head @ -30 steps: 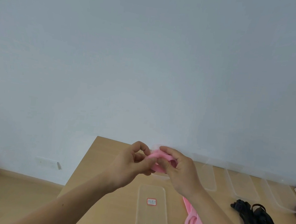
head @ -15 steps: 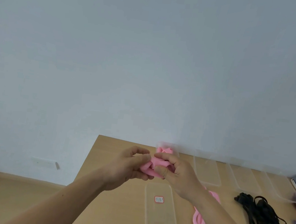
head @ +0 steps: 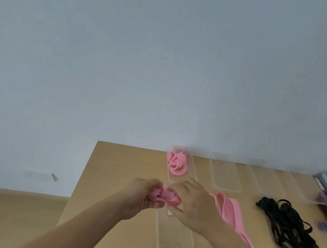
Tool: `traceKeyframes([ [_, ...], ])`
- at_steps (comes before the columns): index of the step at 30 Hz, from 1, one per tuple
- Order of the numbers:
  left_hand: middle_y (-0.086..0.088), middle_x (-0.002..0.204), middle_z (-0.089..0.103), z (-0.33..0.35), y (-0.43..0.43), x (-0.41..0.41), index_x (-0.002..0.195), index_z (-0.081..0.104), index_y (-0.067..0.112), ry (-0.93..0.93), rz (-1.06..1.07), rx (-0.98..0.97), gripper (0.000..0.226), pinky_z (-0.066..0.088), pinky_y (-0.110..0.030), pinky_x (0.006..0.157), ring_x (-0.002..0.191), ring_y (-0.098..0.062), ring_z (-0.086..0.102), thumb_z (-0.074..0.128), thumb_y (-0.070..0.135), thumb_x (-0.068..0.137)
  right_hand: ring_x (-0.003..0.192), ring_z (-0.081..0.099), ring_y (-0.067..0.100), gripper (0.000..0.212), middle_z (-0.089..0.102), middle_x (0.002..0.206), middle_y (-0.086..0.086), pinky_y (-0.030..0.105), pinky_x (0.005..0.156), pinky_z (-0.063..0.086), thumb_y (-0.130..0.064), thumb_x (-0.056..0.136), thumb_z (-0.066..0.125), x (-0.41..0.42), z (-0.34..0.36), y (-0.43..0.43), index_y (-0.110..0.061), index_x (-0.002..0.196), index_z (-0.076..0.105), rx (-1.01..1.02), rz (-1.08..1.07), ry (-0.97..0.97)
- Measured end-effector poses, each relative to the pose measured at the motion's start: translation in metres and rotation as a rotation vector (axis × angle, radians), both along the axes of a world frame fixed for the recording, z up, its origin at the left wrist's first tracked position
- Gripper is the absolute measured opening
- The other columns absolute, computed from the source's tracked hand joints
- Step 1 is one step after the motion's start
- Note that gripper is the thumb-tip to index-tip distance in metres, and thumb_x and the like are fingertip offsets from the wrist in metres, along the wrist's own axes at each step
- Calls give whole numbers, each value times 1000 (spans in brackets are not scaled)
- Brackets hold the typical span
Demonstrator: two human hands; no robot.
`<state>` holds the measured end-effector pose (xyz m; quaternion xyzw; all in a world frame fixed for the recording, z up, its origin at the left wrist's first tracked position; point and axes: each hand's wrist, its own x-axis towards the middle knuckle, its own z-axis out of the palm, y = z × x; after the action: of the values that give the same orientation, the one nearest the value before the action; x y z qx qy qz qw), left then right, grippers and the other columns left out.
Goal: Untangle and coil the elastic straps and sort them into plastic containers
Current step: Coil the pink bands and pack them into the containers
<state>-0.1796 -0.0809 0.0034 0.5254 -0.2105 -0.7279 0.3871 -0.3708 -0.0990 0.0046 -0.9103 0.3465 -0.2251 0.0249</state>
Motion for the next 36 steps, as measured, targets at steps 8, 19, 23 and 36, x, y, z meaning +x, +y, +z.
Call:
traceKeyframes([
  [8,-27,92,71,-22,-54,-29,105,64,-14,-51,-27,45,32,56,-31,61,64,-31,66,53,14,94,84,49,10,29,62,81,-4,19,66,43,-15,61,85,-27,-32,-56,-13,84,67,63,-32,-65],
  [19,5,155,35,-68,-159,-38,149,39,22,-1411,-672,-667,47,26,-27,112,143,-17,25,40,22,102,77,66,25,36,67,85,3,31,52,54,-10,59,81,-44,-81,-153,-11,94,71,173,56,123],
  [23,6,154,39,-83,-163,-41,147,43,26,-1515,-839,-771,47,27,-31,111,145,-18,25,39,21,101,78,67,29,31,69,85,7,33,45,53,-7,62,84,-36,-90,-165,-8,89,68,202,89,140],
  [36,9,149,43,-96,-159,-41,134,59,23,-1345,-731,-674,40,32,-33,109,140,-18,29,46,16,96,75,66,19,26,68,82,-3,27,52,46,-22,58,84,-19,-91,-167,-22,80,71,96,75,441],
])
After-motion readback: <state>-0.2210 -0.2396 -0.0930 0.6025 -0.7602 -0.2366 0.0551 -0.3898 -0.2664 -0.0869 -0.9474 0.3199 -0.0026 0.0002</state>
